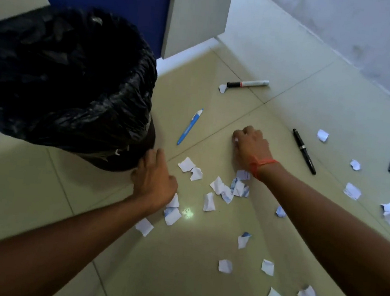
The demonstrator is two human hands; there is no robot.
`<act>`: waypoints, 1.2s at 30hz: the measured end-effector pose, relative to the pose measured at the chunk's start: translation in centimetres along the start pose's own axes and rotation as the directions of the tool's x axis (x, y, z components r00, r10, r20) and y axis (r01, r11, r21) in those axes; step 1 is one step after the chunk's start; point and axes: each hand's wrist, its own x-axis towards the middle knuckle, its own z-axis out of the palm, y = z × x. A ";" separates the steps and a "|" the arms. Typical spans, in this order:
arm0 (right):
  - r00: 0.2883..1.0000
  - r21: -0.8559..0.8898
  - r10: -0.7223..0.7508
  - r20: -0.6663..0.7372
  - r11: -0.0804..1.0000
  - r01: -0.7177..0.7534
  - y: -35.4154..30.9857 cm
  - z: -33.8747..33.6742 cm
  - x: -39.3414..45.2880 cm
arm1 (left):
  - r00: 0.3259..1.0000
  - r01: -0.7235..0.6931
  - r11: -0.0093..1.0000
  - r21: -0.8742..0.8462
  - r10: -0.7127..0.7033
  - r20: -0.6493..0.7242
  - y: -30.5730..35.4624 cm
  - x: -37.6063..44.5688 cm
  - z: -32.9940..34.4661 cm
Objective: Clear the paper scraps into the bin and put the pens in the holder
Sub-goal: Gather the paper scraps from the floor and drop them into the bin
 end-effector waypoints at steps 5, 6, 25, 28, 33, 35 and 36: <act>0.920 0.076 -0.369 0.128 0.929 0.362 -4.3 0.2 -5.5 | 0.987 0.039 0.999 -0.015 -0.036 0.155 0.8 -3.0 1.4; 0.915 0.127 -0.388 0.115 0.919 0.374 -4.4 0.2 -5.7 | 0.987 -0.017 0.998 -0.060 0.026 0.157 1.2 -3.4 1.6; 0.984 -0.037 -0.087 0.158 0.995 0.094 -3.6 -3.3 15.1 | 0.904 -0.381 0.923 0.042 0.363 0.228 4.3 2.0 2.5; 0.988 -0.012 -0.110 0.109 0.994 0.112 -3.7 -3.1 12.6 | 0.881 -0.439 0.895 0.082 0.411 0.235 3.3 1.3 3.0; 0.939 0.143 -0.327 0.108 0.940 0.311 -2.9 -1.6 -0.4 | 0.889 -0.383 0.866 -0.323 0.440 0.126 1.2 -1.0 3.0; 0.899 0.224 -0.411 0.151 0.900 0.373 -2.6 -0.9 -5.7 | 0.934 -0.305 0.826 -0.474 0.355 0.019 0.4 -2.2 2.4; 0.900 0.260 -0.417 0.128 0.890 0.375 -2.3 -0.6 -7.9 | 0.949 -0.288 0.818 -0.498 0.314 -0.034 -0.2 -3.0 2.3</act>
